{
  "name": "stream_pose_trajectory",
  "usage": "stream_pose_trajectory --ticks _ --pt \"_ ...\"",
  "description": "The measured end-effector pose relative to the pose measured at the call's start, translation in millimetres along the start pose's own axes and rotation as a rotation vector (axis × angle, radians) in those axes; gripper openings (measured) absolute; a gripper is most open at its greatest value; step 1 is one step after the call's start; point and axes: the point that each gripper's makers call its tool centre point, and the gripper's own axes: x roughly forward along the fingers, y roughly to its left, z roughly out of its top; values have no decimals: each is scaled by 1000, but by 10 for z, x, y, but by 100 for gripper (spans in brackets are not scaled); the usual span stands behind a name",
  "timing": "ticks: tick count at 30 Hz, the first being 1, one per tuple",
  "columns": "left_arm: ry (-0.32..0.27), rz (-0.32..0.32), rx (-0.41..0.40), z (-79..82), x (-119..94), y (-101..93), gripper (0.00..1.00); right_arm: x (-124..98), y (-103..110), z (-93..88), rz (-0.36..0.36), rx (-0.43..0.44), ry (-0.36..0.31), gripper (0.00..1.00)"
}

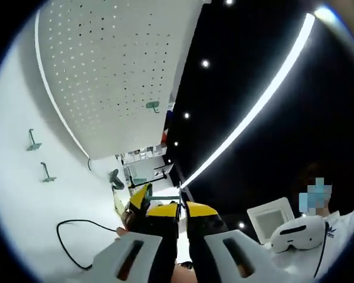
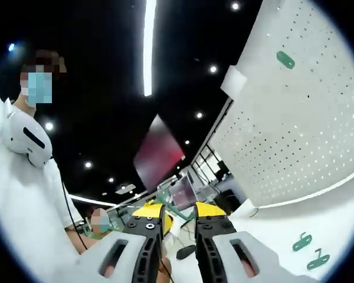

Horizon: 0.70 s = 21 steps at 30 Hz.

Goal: Insert the hook assembly into the mounting plate slot until the hook locks in place.

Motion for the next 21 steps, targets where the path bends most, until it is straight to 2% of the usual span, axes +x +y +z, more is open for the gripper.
stream_pose_trajectory --ticks 5,7,11,16,21 --pt "-16 -31 -31 -6 2 -16 4 -1 37 7 22 34 -11 18" --pt "-24 -70 -60 0 1 -65 4 -9 5 -11 4 31 -3 19" --pt "-29 -70 -56 -2 14 -58 4 5 30 -83 20 43 21 19" --pt "-9 -65 -66 -39 20 -42 4 34 68 -87 40 63 2 15" --pt "-11 -93 -101 -46 9 -56 4 38 69 -102 41 87 0 11"
